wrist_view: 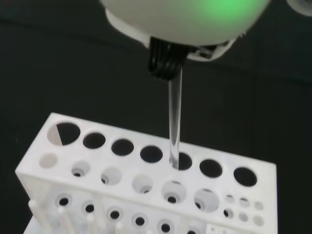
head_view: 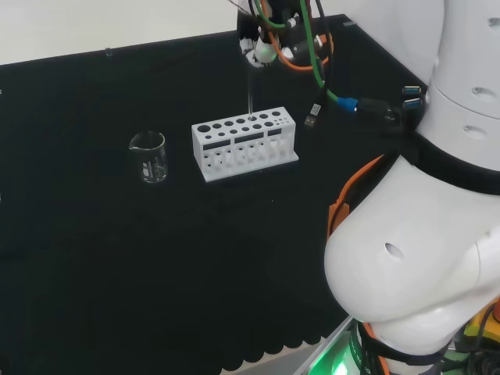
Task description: Take the glass rod from the white test tube rack.
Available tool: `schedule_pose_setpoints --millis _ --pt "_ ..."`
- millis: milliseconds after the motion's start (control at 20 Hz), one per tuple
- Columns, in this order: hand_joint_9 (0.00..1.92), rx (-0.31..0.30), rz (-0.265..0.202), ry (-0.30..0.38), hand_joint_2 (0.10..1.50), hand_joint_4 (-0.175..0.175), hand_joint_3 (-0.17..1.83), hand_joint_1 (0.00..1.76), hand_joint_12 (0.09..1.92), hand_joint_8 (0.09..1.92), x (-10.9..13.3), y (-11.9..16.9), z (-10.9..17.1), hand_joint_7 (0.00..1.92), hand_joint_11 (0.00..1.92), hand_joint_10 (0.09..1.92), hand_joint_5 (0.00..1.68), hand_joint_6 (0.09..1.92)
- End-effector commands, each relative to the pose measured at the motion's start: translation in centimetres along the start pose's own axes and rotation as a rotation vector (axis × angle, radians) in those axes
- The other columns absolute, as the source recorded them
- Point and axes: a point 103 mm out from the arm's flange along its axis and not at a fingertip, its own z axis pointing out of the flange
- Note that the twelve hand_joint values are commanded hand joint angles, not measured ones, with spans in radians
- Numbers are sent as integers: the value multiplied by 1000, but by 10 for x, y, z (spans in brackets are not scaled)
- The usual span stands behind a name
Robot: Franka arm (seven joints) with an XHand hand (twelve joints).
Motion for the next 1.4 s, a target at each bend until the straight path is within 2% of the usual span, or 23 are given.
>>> schedule_pose_setpoints --millis 50,500,650,800,1400 --pt "1808 -36 -14 -30 531 -175 936 1326 605 829 10 -27 -25 1376 1616 374 1127 866" --pt "1821 -75 -22 -45 535 -175 925 1326 604 841 27 -48 -52 1372 1622 363 1135 837" --pt "1850 -86 -29 -43 569 -175 891 1231 593 643 33 -53 -58 1582 1637 322 1192 884" --pt "1864 -101 -32 -35 574 -175 886 1213 586 566 36 -58 -63 1641 1643 299 1205 889" --pt "1874 -127 -43 -19 576 -175 883 1210 585 547 40 -71 -68 1658 1648 291 1206 890"
